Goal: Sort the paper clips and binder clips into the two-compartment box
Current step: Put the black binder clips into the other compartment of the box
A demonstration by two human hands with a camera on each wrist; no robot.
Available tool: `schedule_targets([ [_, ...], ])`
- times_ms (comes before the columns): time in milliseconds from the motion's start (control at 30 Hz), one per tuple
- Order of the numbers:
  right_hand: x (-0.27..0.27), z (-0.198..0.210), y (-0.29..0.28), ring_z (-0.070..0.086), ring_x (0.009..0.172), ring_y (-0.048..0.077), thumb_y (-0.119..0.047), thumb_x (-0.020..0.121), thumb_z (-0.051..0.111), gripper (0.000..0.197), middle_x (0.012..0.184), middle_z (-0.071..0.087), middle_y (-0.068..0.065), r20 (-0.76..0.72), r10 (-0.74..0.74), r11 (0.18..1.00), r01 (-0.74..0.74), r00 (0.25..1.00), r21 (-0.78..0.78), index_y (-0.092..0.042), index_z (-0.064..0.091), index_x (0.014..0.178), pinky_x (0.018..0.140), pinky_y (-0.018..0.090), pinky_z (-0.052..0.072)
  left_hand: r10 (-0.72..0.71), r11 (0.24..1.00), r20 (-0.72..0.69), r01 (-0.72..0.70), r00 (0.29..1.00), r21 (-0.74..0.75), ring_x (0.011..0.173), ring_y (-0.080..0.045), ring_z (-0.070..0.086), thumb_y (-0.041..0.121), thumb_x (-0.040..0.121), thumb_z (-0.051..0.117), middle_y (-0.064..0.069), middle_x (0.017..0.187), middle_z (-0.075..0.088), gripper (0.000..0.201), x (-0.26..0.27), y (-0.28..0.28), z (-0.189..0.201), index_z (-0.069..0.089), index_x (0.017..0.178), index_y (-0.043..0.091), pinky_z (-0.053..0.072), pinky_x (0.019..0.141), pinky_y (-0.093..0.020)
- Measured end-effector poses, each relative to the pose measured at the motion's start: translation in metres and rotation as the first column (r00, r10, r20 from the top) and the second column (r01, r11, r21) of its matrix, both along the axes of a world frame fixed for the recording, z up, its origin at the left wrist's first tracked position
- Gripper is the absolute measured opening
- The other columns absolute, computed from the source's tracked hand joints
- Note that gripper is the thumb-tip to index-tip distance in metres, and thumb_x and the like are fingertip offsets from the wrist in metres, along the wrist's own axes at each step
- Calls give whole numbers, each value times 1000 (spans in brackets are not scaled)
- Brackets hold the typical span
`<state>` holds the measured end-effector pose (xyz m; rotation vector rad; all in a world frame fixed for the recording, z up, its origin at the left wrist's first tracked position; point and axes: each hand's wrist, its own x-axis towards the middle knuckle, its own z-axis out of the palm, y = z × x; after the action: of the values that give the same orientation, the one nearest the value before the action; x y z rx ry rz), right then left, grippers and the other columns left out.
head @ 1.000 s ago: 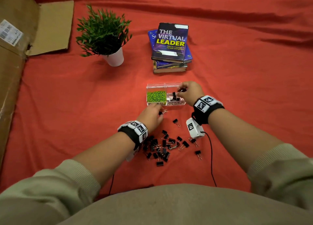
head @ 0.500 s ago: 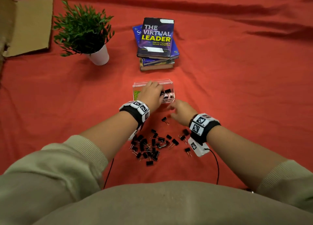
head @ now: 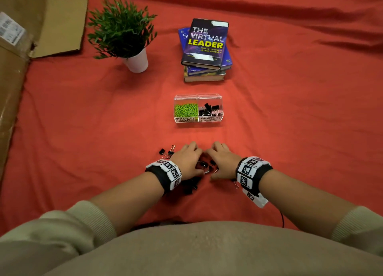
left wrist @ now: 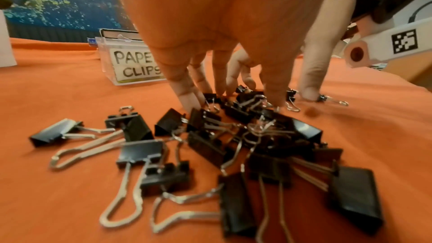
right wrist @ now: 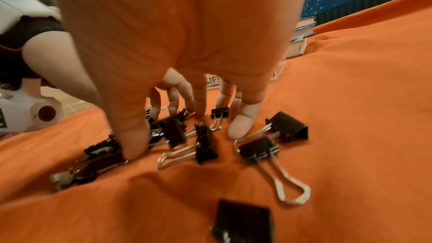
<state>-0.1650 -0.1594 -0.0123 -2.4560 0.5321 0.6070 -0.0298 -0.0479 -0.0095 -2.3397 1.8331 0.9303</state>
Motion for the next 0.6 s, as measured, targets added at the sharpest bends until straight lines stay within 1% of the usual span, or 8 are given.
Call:
schedule_targets([
  [67,1,-2,6,38,108,28,-34,68,73,64,119,37,11,9,-3,1000,3,1000,-20,-13,44,121,92,43,44,24,1000,21,-24,999,-14,115,-26,44,46,79,67,-6,121,41,56,-5,0,0,47,120,14,48,87,-42],
  [133,2,-4,9,42,109,31,-28,76,68,51,120,39,12,19,-18,999,19,1000,-34,-12,47,120,92,44,44,42,999,19,-41,999,-19,116,-27,44,41,83,65,-7,121,42,49,-8,0,-1,48,119,13,48,89,-42],
  [200,1,-6,8,44,109,31,-25,80,66,42,120,41,12,25,-49,999,50,998,-23,-11,52,117,93,42,44,51,998,10,-51,999,-21,115,-28,45,40,85,63,-8,119,44,43,-9,0,-2,49,116,14,47,91,-43],
  [300,0,-5,7,49,103,31,-23,79,65,33,115,44,11,32,-86,996,86,996,10,-14,56,110,90,40,45,95,995,-19,-95,995,-24,110,-30,49,39,86,63,-8,114,46,38,-7,2,-4,52,112,14,47,90,-43],
  [400,0,-2,3,57,93,32,-18,80,60,20,108,49,11,47,-129,992,129,991,7,-12,58,99,80,40,49,150,988,-58,-151,987,-21,104,-31,53,33,86,64,-10,111,46,33,-2,3,-6,53,108,11,46,90,-42],
  [500,0,0,-5,58,91,28,-16,81,60,11,103,52,9,56,-192,981,192,980,13,-11,61,91,80,38,49,207,978,-125,-210,970,-10,99,-28,54,29,85,66,-8,110,45,30,4,5,-7,56,108,11,45,88,-37],
  [600,0,-1,-13,58,87,24,-12,77,63,8,92,53,4,67,-280,960,278,958,46,-11,63,85,80,34,49,248,967,-153,-254,957,-20,96,-26,55,26,85,68,-6,109,46,25,6,5,-8,57,103,12,44,84,-33],
])
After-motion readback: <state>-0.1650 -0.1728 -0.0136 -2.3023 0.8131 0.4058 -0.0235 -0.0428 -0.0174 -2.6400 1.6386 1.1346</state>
